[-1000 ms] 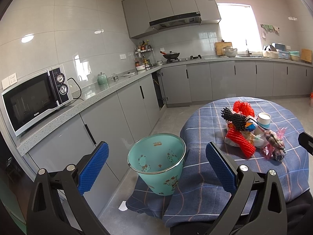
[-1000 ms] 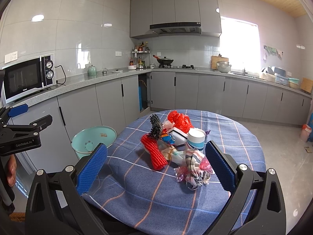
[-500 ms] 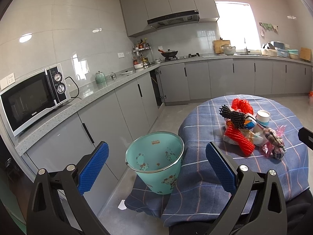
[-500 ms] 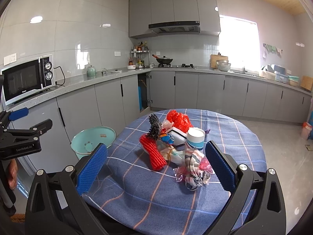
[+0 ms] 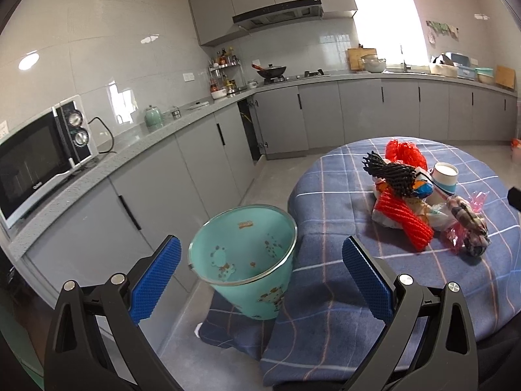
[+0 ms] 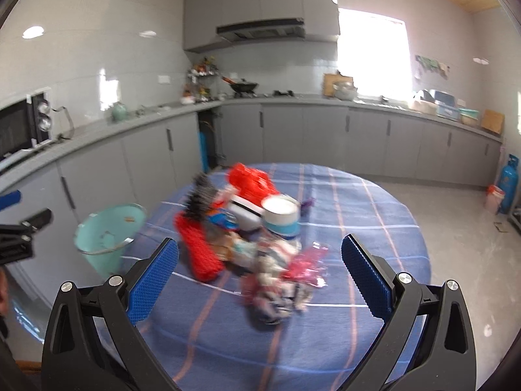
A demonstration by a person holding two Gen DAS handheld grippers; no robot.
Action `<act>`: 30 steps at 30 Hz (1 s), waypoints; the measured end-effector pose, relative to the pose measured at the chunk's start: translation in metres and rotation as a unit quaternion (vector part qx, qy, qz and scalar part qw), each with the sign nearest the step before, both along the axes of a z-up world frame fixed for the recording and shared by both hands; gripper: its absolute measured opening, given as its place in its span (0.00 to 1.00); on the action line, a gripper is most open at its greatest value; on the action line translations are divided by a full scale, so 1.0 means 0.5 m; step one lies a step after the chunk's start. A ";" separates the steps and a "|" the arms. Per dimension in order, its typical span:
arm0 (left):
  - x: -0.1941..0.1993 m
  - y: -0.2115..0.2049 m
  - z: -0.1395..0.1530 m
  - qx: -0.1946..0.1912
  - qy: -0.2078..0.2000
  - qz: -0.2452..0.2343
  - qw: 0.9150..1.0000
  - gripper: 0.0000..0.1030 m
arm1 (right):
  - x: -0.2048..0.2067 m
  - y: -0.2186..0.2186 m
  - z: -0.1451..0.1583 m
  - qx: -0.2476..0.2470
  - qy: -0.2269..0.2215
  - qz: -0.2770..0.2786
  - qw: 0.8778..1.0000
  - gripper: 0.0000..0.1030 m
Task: Collect trash
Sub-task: 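Grasp the plaid cloth rag with the right tool while the left tool grasps the black mesh net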
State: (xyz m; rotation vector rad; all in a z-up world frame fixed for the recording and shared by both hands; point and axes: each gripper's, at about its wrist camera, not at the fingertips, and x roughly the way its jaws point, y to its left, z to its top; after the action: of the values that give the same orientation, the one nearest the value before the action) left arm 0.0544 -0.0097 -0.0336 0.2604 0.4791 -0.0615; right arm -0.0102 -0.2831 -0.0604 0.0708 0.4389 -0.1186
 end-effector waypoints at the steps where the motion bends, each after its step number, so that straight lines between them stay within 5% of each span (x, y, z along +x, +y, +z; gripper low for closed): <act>1: 0.011 -0.009 -0.007 0.001 0.004 -0.001 1.000 0.95 | 0.010 -0.012 -0.015 -0.003 0.006 -0.009 1.000 0.95; 11: 0.078 -0.095 -0.070 0.014 0.019 -0.023 0.999 0.95 | 0.068 -0.061 -0.106 -0.002 0.055 -0.031 0.998 0.94; 20: 0.103 -0.109 -0.102 0.023 0.034 -0.020 0.999 0.95 | 0.086 -0.042 -0.138 0.012 0.086 0.013 0.996 0.71; 25: 0.102 -0.108 -0.099 0.019 0.035 -0.023 0.999 0.95 | 0.110 -0.038 -0.170 0.023 0.125 0.041 0.991 0.25; 30: 0.098 -0.117 -0.087 0.015 0.028 -0.030 0.999 0.95 | 0.086 -0.018 -0.134 0.023 0.092 0.070 0.993 0.18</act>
State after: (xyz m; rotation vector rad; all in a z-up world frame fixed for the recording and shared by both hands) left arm 0.1033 -0.0680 -0.0770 0.3033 0.5281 -0.1195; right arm 0.0328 -0.2920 -0.1273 0.0744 0.6289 0.0230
